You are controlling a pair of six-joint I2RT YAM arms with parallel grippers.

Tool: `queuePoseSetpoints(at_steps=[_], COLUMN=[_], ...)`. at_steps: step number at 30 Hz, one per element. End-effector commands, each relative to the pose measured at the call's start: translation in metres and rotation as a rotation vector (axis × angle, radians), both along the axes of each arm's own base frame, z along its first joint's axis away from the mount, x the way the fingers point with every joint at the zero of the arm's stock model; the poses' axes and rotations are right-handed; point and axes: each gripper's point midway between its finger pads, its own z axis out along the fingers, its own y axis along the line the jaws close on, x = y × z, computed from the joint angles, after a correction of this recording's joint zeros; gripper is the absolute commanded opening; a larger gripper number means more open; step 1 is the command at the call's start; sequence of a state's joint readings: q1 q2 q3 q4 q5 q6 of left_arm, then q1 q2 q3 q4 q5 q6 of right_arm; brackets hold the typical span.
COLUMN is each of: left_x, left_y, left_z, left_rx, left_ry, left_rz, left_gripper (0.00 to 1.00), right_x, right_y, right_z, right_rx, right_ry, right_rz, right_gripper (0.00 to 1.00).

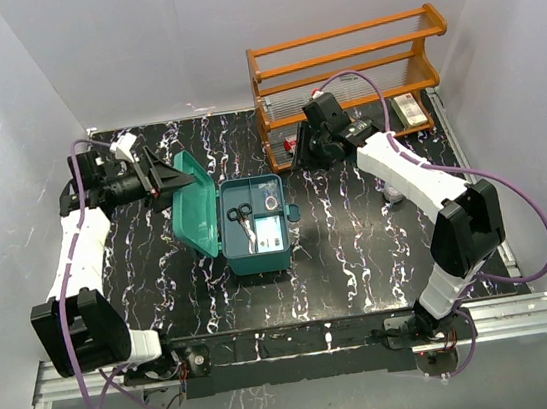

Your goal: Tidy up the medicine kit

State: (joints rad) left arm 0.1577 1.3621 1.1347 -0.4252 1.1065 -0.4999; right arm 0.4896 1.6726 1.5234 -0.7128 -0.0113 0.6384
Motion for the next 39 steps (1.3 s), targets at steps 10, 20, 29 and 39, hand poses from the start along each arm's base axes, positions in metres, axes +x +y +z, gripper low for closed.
queuePoseSetpoints(at_steps=[10, 20, 29, 39], left_x=[-0.007, -0.006, 0.004, 0.024], left_y=[-0.037, -0.058, -0.064, -0.049], left_z=[0.036, 0.046, 0.050, 0.014], left_rx=[-0.022, -0.070, -0.114, 0.054], left_ry=[-0.071, -0.073, -0.047, -0.004], left_rz=[-0.118, -0.143, -0.125, 0.022], left_gripper=[0.89, 0.90, 0.90, 0.90], right_x=[0.006, 0.012, 0.008, -0.007], right_y=[0.000, -0.022, -0.020, 0.021], right_z=[0.029, 0.042, 0.074, 0.094], right_rx=[0.049, 0.029, 0.110, 0.263], right_ry=[-0.083, -0.129, -0.233, -0.321], right_rz=[-0.026, -0.128, -0.100, 0.165], right_gripper=[0.31, 0.31, 0.34, 0.52])
